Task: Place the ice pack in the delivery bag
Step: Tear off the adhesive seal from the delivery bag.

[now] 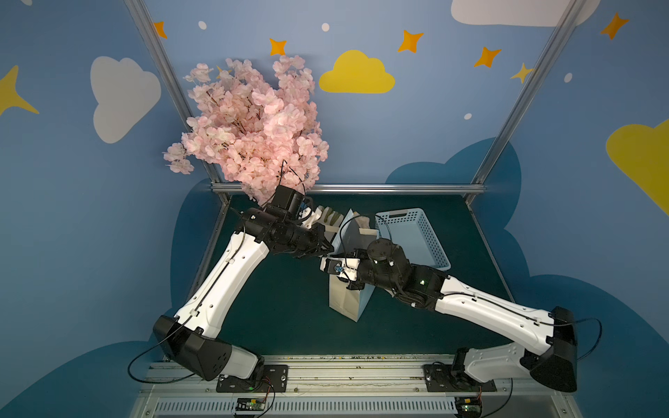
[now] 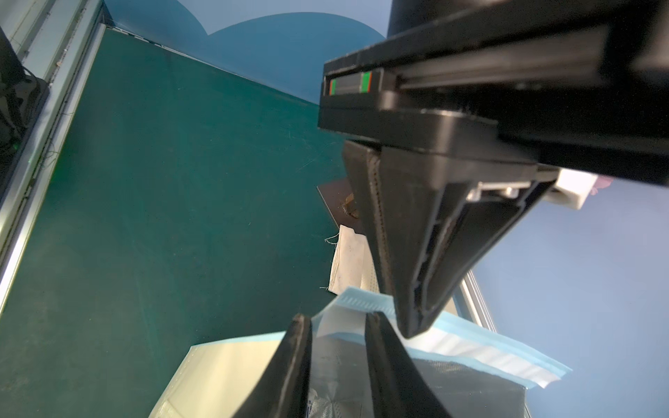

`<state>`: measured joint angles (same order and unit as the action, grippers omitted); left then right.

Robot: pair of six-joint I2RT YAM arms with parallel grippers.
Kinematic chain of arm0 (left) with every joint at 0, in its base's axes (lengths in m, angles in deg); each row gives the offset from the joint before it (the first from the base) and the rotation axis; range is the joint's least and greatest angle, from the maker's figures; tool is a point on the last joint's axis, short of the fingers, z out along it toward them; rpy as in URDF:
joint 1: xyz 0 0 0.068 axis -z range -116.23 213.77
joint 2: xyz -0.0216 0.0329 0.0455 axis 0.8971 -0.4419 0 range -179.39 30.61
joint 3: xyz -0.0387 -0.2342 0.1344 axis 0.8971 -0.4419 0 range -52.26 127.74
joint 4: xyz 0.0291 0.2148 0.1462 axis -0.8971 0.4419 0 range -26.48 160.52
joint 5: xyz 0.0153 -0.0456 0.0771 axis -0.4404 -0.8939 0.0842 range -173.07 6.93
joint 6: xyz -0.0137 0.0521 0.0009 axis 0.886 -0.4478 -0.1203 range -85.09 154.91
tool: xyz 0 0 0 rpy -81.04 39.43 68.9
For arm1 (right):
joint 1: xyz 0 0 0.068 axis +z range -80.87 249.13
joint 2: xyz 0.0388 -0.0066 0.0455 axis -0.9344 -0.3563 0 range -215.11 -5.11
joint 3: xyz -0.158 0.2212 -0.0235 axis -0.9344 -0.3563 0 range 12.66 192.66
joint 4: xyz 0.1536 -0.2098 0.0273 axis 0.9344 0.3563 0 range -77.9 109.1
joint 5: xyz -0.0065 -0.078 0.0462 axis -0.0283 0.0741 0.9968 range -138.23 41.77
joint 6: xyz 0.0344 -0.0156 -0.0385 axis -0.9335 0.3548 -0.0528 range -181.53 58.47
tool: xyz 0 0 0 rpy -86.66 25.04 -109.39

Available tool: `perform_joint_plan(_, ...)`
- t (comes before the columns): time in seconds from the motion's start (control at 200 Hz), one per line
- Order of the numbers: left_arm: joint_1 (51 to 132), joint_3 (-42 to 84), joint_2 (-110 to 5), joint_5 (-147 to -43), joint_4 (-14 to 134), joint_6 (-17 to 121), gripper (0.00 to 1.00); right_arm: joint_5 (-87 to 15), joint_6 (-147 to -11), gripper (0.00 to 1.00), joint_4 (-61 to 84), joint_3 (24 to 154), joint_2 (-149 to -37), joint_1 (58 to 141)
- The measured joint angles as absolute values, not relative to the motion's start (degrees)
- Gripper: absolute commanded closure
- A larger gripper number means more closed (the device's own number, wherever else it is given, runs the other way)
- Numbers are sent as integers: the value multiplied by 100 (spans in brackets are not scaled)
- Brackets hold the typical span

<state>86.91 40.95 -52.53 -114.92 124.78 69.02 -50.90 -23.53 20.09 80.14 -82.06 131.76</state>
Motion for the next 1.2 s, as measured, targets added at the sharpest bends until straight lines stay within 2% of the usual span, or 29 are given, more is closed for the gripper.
perform_joint_plan(0.31, 8665, 4082, -5253, -11501, 12440, 6926, 97, -5272, -2281, 86, 1949, 8014, -8245, 13176)
perform_joint_plan(0.471, 8665, 4082, -5253, -11499, 12429, 6924, 97, -5318, -2272, 100, 1958, 8014, -8245, 13174)
perform_joint_plan(0.756, 8614, 4082, -5253, -11499, 12432, 6924, 97, -5302, -2368, 100, 1958, 8014, -8245, 13119)
perform_joint_plan(0.996, 8426, 3986, -5187, -11604, 12381, 6950, 96, -5178, -2674, 100, 1980, 8014, -8156, 12750)
perform_joint_plan(1.076, 8400, 3984, -5174, -11658, 12344, 6969, 90, -5128, -2740, 100, 1984, 8014, -8127, 12693)
perform_joint_plan(1.141, 8370, 3982, -5161, -11678, 12309, 6965, 71, -5084, -2810, 100, 1995, 8014, -8125, 12682)
perform_joint_plan(1.201, 8322, 3982, -5124, -11704, 12244, 6989, 61, -5051, -2841, 100, 2009, 8014, -8125, 12673)
